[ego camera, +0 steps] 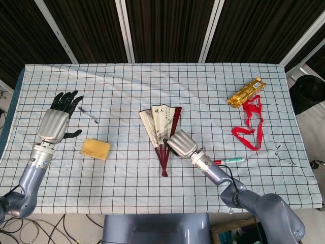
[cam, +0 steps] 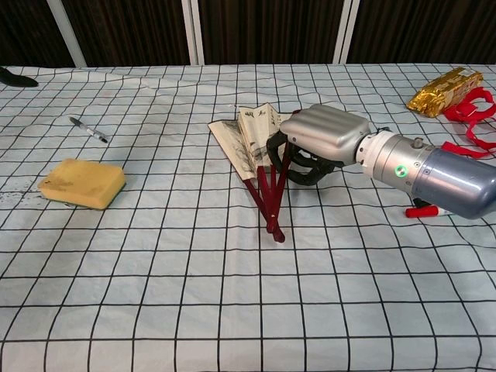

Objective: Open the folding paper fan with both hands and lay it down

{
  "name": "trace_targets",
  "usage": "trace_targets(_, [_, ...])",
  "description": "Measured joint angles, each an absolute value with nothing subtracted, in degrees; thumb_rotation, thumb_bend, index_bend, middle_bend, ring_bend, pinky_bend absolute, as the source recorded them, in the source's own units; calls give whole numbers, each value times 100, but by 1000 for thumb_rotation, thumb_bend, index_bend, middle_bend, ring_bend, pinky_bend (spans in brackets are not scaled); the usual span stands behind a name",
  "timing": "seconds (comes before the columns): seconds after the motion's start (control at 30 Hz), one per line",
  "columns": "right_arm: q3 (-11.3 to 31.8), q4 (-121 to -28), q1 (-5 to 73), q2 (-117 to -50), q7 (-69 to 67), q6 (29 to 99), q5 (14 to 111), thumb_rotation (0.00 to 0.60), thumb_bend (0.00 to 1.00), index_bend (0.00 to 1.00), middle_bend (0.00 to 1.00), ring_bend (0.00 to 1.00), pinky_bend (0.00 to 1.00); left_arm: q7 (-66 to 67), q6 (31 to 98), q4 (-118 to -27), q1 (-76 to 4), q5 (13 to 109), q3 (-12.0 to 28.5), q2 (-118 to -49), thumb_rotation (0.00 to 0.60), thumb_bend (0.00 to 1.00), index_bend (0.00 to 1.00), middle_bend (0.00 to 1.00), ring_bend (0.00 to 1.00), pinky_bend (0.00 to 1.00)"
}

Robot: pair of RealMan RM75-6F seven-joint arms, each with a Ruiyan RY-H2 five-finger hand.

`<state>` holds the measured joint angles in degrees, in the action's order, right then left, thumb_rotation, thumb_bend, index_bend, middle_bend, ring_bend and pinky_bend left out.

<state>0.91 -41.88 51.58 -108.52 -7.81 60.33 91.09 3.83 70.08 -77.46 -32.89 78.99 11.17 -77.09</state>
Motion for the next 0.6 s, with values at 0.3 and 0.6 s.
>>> trace_targets(0.3, [104,-4152,5133,-10864,-834,6055,9164,600,483,798,875,939,770,436,6990,-7760,-3291,7883,1111,-7706,600,25,90,10,0,0])
trace_targets(0.6, [120,-4180,5131,-10853,-860,6069,9210,600,483,803,874,939,770,445,6963,-7765,-3315,7871,1129,-7704,600,25,90,9,0,0])
